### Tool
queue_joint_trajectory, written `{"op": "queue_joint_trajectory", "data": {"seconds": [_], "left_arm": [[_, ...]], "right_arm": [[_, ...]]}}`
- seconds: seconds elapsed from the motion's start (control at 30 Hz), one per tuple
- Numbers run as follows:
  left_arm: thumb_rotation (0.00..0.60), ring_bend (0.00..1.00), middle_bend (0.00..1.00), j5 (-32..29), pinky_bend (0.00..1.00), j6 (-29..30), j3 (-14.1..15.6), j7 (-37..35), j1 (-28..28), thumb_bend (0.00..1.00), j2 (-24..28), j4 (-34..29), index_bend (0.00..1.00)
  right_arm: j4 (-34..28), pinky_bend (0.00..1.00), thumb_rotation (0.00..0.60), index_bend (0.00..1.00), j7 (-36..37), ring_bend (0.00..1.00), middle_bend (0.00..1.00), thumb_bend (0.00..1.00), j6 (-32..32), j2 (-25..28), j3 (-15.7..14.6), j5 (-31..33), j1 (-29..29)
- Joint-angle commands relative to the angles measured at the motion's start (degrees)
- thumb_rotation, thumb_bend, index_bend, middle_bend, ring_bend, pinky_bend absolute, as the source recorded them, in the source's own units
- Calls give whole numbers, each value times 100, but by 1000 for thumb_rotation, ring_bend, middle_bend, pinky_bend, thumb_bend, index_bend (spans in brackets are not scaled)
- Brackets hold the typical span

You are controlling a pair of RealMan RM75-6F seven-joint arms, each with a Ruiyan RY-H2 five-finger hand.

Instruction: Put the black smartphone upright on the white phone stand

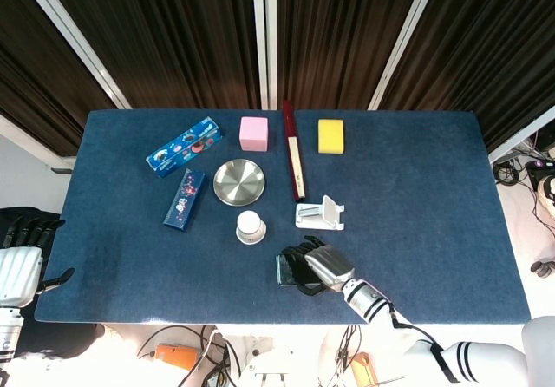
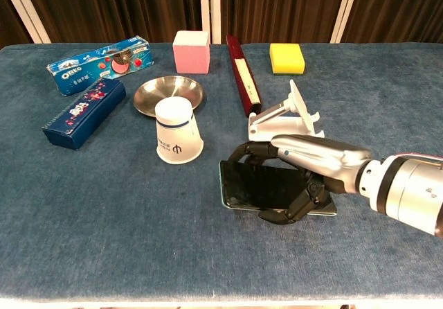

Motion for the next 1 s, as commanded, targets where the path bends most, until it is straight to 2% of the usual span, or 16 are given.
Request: {"op": "queue_joint_trajectory", "data": {"seconds": [0.03,0.17,0.33,0.47,0.63,0.83,1.0], "left_arm": [[600,108,187,-2,0,-10,3,-5,-2,91,-3,2,167],[600,108,187,-3,0,-24,0,-4,-12,90,-7,4,168],[600,108,187,-5,0,-52,-1,-1,-27,91,13,-12,167],[600,108,187,-10,0,-53,-12,11,-35,91,29,-33,167],[600,108,187,-14,0,-65,-14,55,-46,91,53,-72,167],[600,108,187,-7,0,-77,-21,168,-70,91,105,-200,167],[600,108,187,-27,0,-108,-30,299,-94,91,171,-359,167]], "right_arm": [[293,376,600,661,388,374,505,513,-25,-26,-89,-402,97],[450,442,600,666,779,383,512,513,-4,32,-143,-773,214],[482,443,600,666,1363,383,512,513,275,226,-188,-1226,282],[398,443,600,666,2053,383,512,514,732,507,-231,-1627,270],[447,439,600,665,3030,383,512,513,1593,827,-188,-1990,141],[1005,426,600,663,4460,383,512,513,2511,759,111,-1990,26],[2007,409,600,652,5469,381,512,513,2795,338,374,-1726,49]]}}
